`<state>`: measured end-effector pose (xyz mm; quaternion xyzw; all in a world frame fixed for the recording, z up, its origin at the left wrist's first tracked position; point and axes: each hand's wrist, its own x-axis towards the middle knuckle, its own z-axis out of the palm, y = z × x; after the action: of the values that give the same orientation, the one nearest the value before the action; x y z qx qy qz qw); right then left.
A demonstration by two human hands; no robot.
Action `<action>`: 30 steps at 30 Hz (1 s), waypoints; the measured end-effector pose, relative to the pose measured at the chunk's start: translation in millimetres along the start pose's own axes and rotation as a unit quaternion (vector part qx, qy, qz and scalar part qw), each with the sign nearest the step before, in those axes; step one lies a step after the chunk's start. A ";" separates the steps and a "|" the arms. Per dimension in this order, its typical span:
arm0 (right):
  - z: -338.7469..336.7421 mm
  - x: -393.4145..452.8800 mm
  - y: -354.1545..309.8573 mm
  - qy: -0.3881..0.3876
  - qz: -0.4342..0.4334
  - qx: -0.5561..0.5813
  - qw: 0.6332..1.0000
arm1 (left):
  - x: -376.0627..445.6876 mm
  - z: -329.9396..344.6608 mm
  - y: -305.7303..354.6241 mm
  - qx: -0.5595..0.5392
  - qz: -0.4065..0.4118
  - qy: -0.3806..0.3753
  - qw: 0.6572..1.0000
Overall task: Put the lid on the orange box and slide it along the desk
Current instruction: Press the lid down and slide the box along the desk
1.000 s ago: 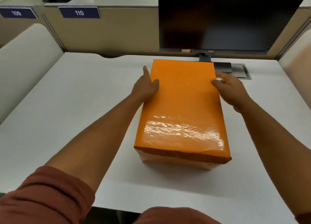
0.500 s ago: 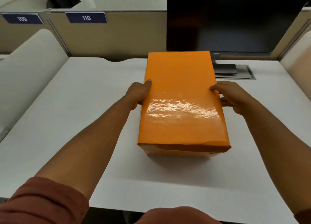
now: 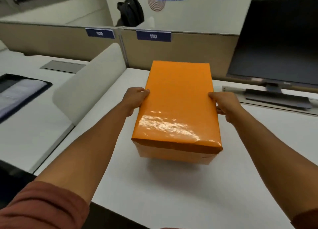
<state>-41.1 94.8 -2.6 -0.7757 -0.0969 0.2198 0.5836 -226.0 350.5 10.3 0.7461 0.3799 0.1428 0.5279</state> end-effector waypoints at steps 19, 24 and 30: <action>256.8 59.0 -28.0 -0.071 -0.005 0.012 0.997 | 141.5 -181.9 -59.9 0.156 -0.020 0.099 0.983; 285.2 67.6 -23.8 -0.074 -0.005 0.024 0.997 | 164.5 -194.7 -70.9 0.195 -0.029 0.107 0.975; 312.4 64.9 -21.9 -0.016 -0.002 0.016 1.000 | 163.4 -188.4 -82.5 0.407 0.029 0.169 0.897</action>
<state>-123.2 397.3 -66.0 -0.7627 -0.1043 0.2322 0.5946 -266.4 608.4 -18.7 0.8709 0.4668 0.1148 0.1022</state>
